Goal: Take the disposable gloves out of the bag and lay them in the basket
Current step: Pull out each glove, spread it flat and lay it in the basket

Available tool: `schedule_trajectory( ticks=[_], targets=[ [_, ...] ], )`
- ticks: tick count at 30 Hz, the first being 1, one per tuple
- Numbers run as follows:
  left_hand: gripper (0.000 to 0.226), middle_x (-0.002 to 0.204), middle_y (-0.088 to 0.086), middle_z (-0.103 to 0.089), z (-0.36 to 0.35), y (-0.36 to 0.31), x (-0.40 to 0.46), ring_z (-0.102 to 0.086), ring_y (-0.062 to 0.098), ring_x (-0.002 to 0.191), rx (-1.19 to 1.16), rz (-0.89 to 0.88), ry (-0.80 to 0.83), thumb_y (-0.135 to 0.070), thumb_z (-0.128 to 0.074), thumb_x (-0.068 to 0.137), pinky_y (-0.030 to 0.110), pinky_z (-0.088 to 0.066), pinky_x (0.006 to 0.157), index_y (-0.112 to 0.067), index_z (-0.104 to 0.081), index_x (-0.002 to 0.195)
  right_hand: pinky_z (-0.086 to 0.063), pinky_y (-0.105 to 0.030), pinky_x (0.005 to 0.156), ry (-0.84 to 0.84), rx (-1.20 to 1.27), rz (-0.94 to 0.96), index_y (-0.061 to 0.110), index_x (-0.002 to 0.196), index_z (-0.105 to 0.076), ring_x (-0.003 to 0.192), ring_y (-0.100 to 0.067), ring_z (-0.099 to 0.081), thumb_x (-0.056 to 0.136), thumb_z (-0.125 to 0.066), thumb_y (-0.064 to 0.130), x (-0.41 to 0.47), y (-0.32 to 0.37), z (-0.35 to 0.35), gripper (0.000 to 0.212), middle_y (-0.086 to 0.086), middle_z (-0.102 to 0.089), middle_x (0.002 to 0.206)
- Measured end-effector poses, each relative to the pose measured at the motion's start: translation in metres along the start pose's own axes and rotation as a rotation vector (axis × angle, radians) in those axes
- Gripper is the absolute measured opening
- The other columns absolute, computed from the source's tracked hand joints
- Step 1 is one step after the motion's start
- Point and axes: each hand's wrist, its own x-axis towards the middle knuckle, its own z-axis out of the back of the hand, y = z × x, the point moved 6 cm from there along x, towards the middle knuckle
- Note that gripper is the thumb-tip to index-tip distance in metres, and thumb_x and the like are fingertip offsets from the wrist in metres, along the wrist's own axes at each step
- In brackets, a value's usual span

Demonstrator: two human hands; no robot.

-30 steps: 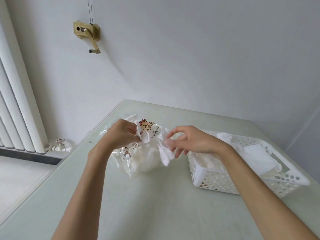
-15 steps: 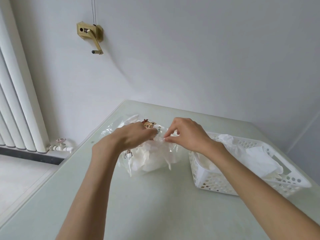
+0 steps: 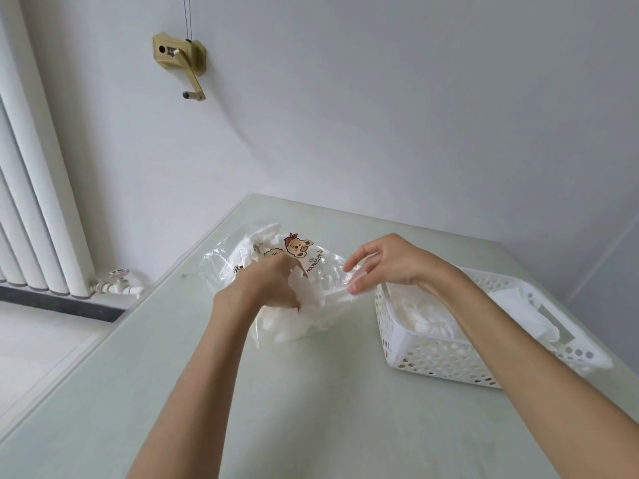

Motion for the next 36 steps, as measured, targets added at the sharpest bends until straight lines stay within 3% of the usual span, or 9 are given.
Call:
schedule_trajectory(
  ticks=[5, 7, 14, 16, 18, 20, 24, 32, 36],
  targets=[
    [0.035, 0.091, -0.015, -0.057, 0.017, 0.009, -0.003, -0.058, 0.015, 0.1, -0.115, -0.1, -0.089, -0.016, -0.083, 0.062, 0.037, -0.049, 0.089, -0.035, -0.058, 0.078, -0.043, -0.007, 0.064, 0.153, -0.218, -0.008, 0.022, 0.093, -0.074, 0.064, -0.001, -0.061, 0.068, -0.085, 0.013, -0.006, 0.008, -0.024, 0.029, 0.01, -0.066, 0.064],
    [0.037, 0.086, -0.016, -0.059, 0.026, 0.012, -0.008, -0.058, 0.012, 0.09, -0.173, -0.136, -0.136, -0.014, -0.085, 0.061, 0.033, -0.05, 0.084, -0.035, -0.056, 0.07, -0.042, -0.01, 0.065, 0.137, -0.24, 0.009, 0.025, 0.092, -0.075, 0.061, 0.0, -0.058, 0.067, -0.086, 0.018, -0.009, 0.011, -0.027, 0.028, 0.008, -0.064, 0.066],
    [0.023, 0.077, -0.003, -0.07, 0.042, 0.002, -0.024, -0.057, 0.008, 0.065, -0.34, -0.254, -0.05, -0.017, -0.084, 0.067, 0.019, -0.042, 0.059, -0.014, -0.073, 0.086, -0.043, -0.01, 0.06, -0.134, -0.011, 0.101, 0.021, 0.072, -0.077, 0.057, -0.002, -0.054, 0.072, -0.082, 0.035, -0.005, 0.021, 0.007, 0.015, 0.012, -0.065, 0.06],
    [0.014, 0.056, -0.014, -0.057, 0.043, 0.002, -0.026, -0.047, 0.004, 0.048, -0.335, -0.225, -0.048, -0.019, -0.083, 0.07, 0.012, -0.034, 0.048, -0.015, -0.07, 0.074, -0.047, -0.012, 0.068, -0.168, -0.023, 0.128, 0.019, 0.078, -0.078, 0.063, 0.002, -0.059, 0.076, -0.078, 0.035, -0.006, 0.022, 0.014, 0.016, 0.014, -0.068, 0.065],
    [0.041, 0.046, -0.012, -0.032, 0.044, 0.003, -0.027, -0.028, 0.009, 0.043, -0.3, -0.203, -0.062, -0.023, -0.081, 0.074, 0.013, -0.021, 0.042, -0.011, -0.045, 0.057, -0.051, -0.018, 0.074, -0.168, -0.04, 0.152, 0.019, 0.08, -0.077, 0.07, -0.003, -0.063, 0.081, -0.075, 0.03, -0.008, 0.022, 0.019, 0.011, 0.008, -0.072, 0.075],
    [0.045, 0.049, -0.008, -0.028, 0.046, 0.007, -0.028, -0.025, 0.013, 0.047, -0.297, -0.171, -0.077, -0.027, -0.076, 0.079, 0.018, -0.019, 0.044, -0.011, -0.04, 0.058, -0.054, -0.021, 0.073, -0.281, 0.042, 0.183, 0.014, 0.083, -0.076, 0.072, -0.01, -0.064, 0.085, -0.071, 0.023, -0.011, 0.019, 0.038, 0.01, -0.001, -0.073, 0.083],
    [0.032, 0.045, -0.011, -0.052, 0.051, 0.015, -0.027, -0.046, 0.005, 0.043, -0.386, -0.117, -0.066, -0.034, -0.067, 0.087, 0.012, -0.033, 0.046, -0.015, -0.064, 0.06, -0.053, -0.024, 0.072, -0.328, -0.041, 0.169, 0.013, 0.082, -0.076, 0.073, -0.011, -0.069, 0.085, -0.071, 0.026, -0.018, 0.012, 0.045, 0.014, 0.0, -0.074, 0.083],
    [0.048, 0.052, -0.004, -0.046, 0.03, 0.018, -0.018, -0.048, 0.0, 0.036, -0.428, 0.022, -0.055, -0.043, -0.052, 0.094, 0.011, -0.038, 0.044, -0.01, -0.055, 0.059, -0.054, -0.029, 0.073, -0.472, -0.007, 0.227, 0.024, 0.074, -0.066, 0.068, -0.005, -0.067, 0.077, -0.074, 0.046, -0.03, 0.02, -0.018, 0.023, 0.009, -0.07, 0.073],
    [0.052, 0.061, -0.003, -0.061, 0.025, 0.018, -0.021, -0.055, 0.0, 0.042, -0.476, 0.081, 0.031, -0.049, -0.04, 0.097, 0.011, -0.048, 0.047, -0.008, -0.068, 0.079, -0.041, -0.027, 0.075, -0.637, -0.329, 0.36, 0.026, 0.084, -0.063, 0.087, -0.007, -0.049, 0.072, -0.077, 0.047, -0.037, 0.034, -0.032, 0.028, 0.013, -0.054, 0.093]
  ],
)
